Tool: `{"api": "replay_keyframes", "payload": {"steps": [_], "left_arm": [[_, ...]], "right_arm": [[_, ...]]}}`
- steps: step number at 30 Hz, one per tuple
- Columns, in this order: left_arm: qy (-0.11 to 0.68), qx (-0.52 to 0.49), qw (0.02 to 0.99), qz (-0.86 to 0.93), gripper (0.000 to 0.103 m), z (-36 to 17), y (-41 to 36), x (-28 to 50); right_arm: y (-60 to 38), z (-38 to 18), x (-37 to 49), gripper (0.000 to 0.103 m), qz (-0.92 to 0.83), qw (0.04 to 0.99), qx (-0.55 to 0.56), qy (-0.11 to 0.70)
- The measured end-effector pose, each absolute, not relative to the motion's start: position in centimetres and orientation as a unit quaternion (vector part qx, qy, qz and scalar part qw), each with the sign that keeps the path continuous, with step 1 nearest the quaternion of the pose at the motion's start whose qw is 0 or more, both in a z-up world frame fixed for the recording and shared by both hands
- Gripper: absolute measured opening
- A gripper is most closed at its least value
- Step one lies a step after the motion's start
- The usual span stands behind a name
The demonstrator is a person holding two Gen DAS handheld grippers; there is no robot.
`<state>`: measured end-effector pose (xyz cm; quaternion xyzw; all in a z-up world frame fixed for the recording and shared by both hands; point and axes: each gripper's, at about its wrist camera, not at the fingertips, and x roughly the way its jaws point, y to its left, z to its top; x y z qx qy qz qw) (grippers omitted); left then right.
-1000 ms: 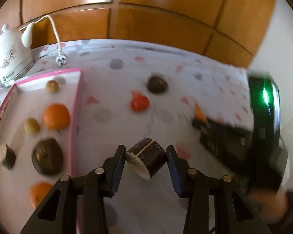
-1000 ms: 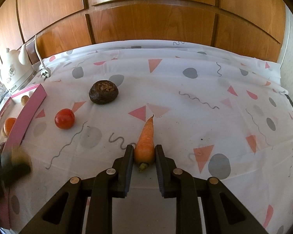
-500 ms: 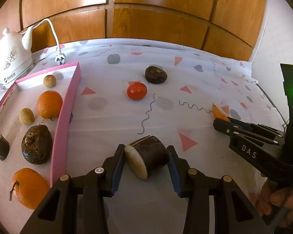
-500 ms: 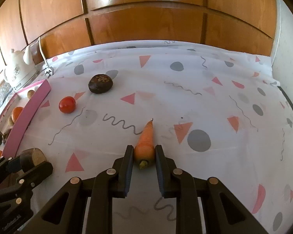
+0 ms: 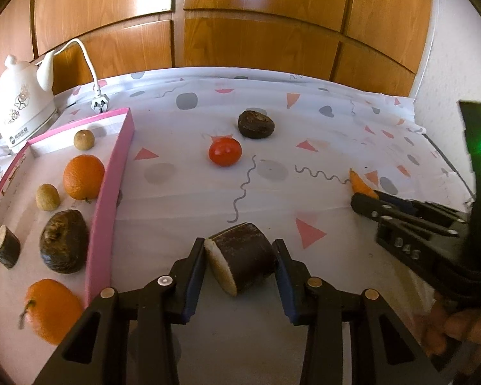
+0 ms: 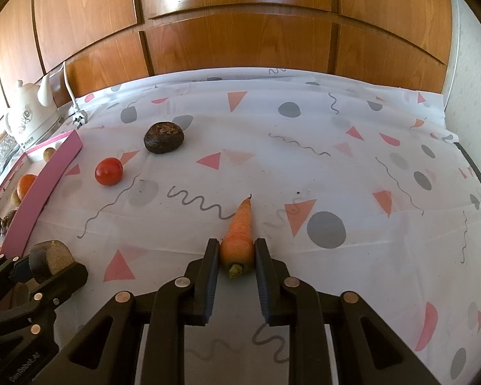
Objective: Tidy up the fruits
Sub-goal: 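Carry the wooden slice into the pink tray and open the left tool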
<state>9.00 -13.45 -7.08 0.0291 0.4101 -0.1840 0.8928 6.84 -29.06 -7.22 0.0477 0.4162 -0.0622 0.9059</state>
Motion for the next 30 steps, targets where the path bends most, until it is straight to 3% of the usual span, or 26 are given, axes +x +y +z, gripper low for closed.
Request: {"api": "replay_keyframes", "payload": {"steps": [13,22,30], "left_arm": [[0.359,-0.031,0.927,-0.107,0.041,-0.8,-2.0,6.7],[0.381,-0.083,0.921,-0.018,0.041,-2.2,7.5,6.4],[0.414,-0.130,0.900,-0.032,0.041,-4.3,9.6,6.9]], "right_arm": [[-28.1,-7.2,7.0,0.022,-0.079,0.904,0.014,0.420],[-27.9,-7.2,7.1,0.022,-0.086,0.902,-0.002,0.423],[-27.7,-7.2,7.0,0.022,-0.089,0.902,-0.008,0.422]]}}
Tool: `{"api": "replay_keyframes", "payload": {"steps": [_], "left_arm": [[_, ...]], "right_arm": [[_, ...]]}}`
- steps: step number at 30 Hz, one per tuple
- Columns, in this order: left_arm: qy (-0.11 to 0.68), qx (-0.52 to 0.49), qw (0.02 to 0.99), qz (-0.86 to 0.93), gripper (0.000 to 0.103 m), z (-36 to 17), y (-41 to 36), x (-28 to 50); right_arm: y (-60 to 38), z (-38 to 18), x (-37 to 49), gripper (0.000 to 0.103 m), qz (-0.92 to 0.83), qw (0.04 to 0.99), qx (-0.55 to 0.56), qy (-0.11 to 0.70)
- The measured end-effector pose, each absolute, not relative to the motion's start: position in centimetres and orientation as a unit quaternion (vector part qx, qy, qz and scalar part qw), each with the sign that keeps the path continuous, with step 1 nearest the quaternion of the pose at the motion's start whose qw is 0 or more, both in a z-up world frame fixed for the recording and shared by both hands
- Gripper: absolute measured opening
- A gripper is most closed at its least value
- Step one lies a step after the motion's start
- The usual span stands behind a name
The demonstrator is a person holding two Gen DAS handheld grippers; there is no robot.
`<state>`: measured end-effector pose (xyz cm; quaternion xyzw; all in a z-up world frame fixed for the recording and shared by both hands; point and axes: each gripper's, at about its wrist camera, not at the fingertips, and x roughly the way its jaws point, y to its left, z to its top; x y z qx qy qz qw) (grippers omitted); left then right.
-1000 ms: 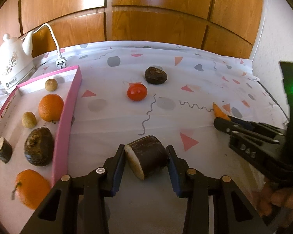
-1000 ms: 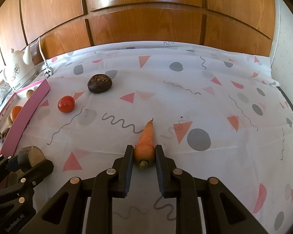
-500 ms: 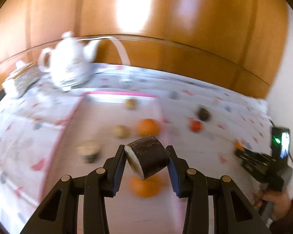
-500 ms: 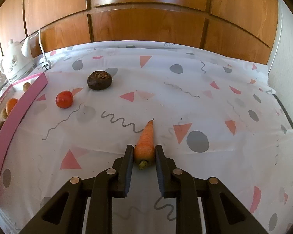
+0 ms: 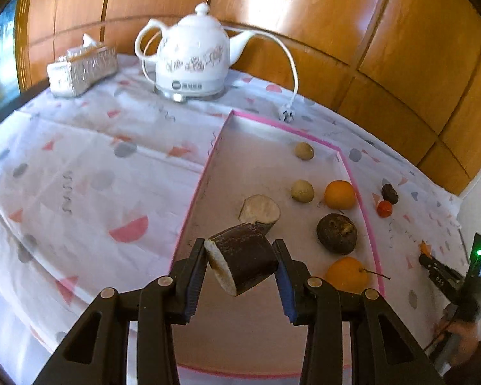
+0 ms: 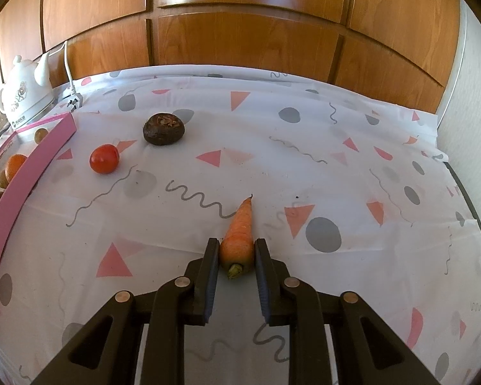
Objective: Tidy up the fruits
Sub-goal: 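Carry the wooden slice into the pink tray and open the left tool, then lower the carrot into the pink tray and open the right tool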
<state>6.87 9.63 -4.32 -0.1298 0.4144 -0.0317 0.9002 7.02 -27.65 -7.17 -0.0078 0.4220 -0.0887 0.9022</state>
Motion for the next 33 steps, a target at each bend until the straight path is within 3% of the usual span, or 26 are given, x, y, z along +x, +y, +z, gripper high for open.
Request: {"api": "replay_keyframes", "payload": {"steps": [9,15,16,18,20,33], "left_arm": [[0.473,-0.115,0.872,-0.048,0.042,-6.1,6.2,10.8],[0.462,-0.086,0.883,-0.018,0.041,-5.9,5.5,14.2],[0.461,-0.080,0.884,-0.011,0.043,-5.7,5.5,14.3],[0.459,-0.073,0.886,-0.001,0.061,-5.4,5.5,14.1],[0.453,-0.081,0.888,-0.013,0.069,-5.0,5.6,13.3],[0.410,-0.047,0.910,0.023,0.069,-3.5,6.2,7.4]], "right_arm": [[-27.8,-7.2,6.9,0.022,-0.086,0.904,-0.001,0.420],[-28.0,-7.3,6.9,0.022,-0.083,0.904,0.002,0.419],[-28.0,-7.3,6.9,0.022,-0.083,0.904,0.002,0.419],[-28.0,-7.3,6.9,0.022,-0.083,0.904,0.002,0.419],[-28.0,-7.3,6.9,0.022,-0.083,0.904,0.002,0.419],[-27.8,-7.3,6.9,0.022,-0.087,0.904,-0.006,0.419]]}}
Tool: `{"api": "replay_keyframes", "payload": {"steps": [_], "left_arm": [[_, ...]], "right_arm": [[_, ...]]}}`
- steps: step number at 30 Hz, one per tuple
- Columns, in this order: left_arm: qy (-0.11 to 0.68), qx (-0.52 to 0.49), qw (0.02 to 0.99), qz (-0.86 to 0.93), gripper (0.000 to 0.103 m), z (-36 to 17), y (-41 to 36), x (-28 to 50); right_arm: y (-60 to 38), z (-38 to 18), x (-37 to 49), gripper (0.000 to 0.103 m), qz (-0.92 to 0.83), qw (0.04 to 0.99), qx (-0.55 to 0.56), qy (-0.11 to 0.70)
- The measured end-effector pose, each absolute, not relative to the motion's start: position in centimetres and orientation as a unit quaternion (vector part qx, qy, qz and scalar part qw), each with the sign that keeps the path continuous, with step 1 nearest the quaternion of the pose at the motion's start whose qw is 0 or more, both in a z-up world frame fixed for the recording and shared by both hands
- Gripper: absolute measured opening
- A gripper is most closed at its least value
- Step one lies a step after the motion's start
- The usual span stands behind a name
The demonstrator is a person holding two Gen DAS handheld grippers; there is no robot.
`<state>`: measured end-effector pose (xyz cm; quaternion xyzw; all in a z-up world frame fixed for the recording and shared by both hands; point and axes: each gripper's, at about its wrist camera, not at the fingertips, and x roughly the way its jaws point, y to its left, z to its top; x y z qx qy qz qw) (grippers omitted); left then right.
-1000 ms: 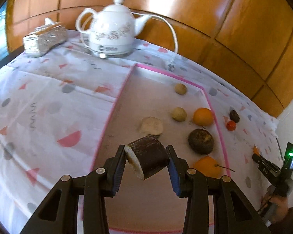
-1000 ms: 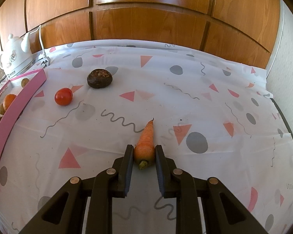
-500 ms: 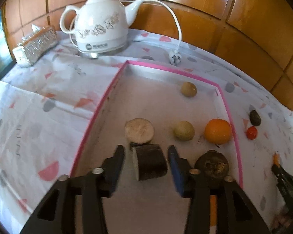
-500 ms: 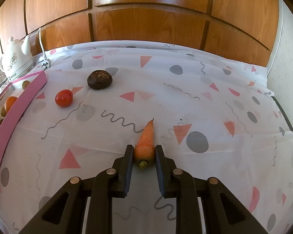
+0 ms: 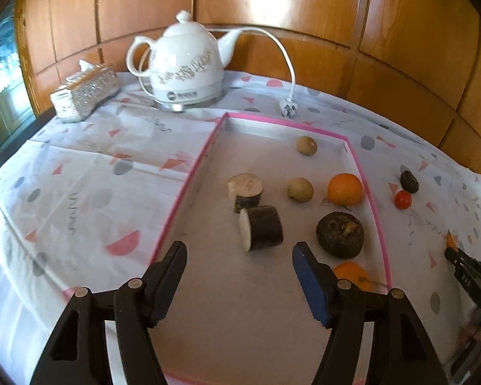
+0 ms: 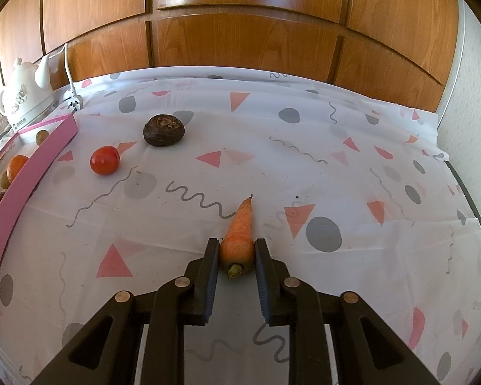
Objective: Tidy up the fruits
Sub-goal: 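Lower the carrot into the pink tray and open the right tool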
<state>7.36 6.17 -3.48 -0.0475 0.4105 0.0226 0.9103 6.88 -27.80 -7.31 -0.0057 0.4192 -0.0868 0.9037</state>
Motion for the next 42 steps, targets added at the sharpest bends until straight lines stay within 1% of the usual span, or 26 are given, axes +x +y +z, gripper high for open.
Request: {"api": "replay_keyframes", "payload": {"steps": [12,22,24,28,34,42], "left_arm": [[0.381,-0.051,0.922,0.045,0.070,-2.0,8.5,4.0],[0.380,-0.056,0.922,0.054,0.070,-2.0,9.3,3.3],[0.377,-0.053,0.923,0.058,0.077,-1.9,9.3,3.2],[0.373,-0.053,0.924,0.062,0.078,-1.8,9.5,3.0],[0.375,-0.056,0.923,0.072,0.079,-1.9,10.1,3.0],[0.379,-0.071,0.918,0.094,0.079,-2.5,11.8,3.2]], "right_arm": [[-27.0,-7.1,7.3,0.022,-0.095,0.897,-0.024,0.430],[-24.6,-6.6,7.2,0.022,-0.050,0.894,0.018,0.445],[-23.9,-6.5,7.5,0.022,-0.035,0.891,0.024,0.453],[-22.3,-6.1,7.9,0.022,-0.001,0.886,0.042,0.462],[-18.2,-4.0,7.9,0.022,0.063,0.887,0.059,0.455],[-10.3,-0.7,8.3,0.022,0.181,0.871,0.079,0.450]]}}
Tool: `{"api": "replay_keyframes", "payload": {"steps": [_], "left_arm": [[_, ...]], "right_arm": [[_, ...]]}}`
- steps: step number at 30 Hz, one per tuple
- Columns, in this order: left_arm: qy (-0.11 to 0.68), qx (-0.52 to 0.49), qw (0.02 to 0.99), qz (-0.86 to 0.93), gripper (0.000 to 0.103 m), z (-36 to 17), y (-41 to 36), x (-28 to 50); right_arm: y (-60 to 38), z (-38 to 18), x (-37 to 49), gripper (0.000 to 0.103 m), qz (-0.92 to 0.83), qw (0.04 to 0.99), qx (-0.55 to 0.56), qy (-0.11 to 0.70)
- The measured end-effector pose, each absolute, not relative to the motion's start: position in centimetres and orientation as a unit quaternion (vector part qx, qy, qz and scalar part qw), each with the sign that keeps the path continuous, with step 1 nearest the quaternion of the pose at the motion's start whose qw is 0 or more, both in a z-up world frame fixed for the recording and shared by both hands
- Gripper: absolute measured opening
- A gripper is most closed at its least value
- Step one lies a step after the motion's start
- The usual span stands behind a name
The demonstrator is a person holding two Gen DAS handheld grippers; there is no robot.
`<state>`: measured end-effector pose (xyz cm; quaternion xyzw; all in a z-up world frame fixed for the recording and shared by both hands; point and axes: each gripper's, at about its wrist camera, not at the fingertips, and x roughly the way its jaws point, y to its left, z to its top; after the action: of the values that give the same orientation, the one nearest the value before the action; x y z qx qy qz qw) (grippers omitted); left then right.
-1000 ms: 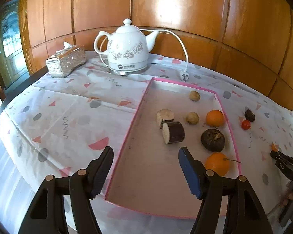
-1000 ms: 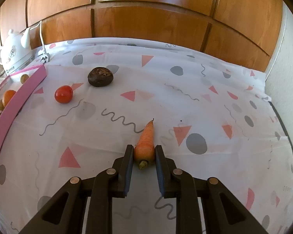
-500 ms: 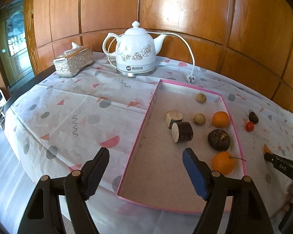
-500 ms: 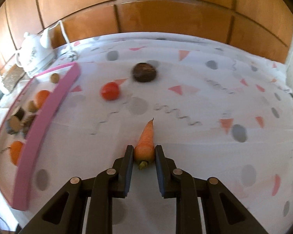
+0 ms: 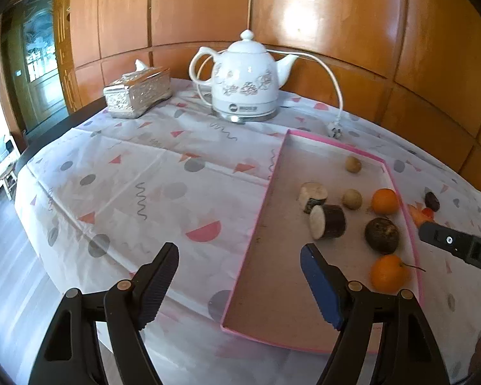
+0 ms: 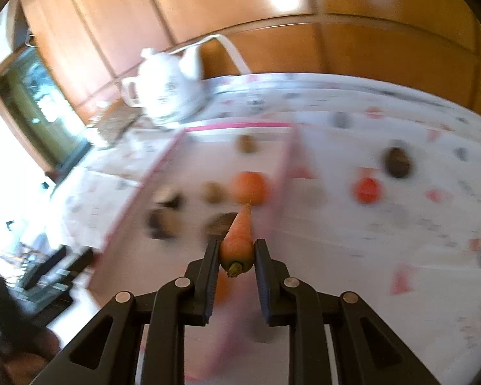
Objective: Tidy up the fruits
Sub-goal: 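Lower the carrot into the pink tray and open the right tool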
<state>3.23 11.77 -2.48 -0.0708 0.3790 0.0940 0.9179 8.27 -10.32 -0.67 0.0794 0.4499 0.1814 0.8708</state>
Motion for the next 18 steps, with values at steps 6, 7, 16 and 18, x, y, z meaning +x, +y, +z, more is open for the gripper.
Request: {"api": "replay_keyframes", "payload": {"steps": [6,7,16,18], "left_arm": [[0.376,-0.074,0.918,0.103,0.079,-2.5,12.4,3.3],[0.375,-0.075,0.918,0.105,0.079,-2.5,12.5,3.3],[0.373,-0.079,0.919,0.105,0.080,-2.4,12.8,3.3],[0.373,-0.077,0.919,0.103,0.081,-2.4,12.5,3.3]], "right_arm": [[-5.0,-1.6,9.7,0.022,0.218,0.853,0.088,0.467],[-4.4,-2.2,10.1,0.022,0.215,0.849,0.085,0.475],[-4.0,-4.0,9.9,0.034,0.215,0.840,0.089,0.490],[-4.6,-3.5,9.5,0.034,0.214,0.846,0.090,0.480]]}}
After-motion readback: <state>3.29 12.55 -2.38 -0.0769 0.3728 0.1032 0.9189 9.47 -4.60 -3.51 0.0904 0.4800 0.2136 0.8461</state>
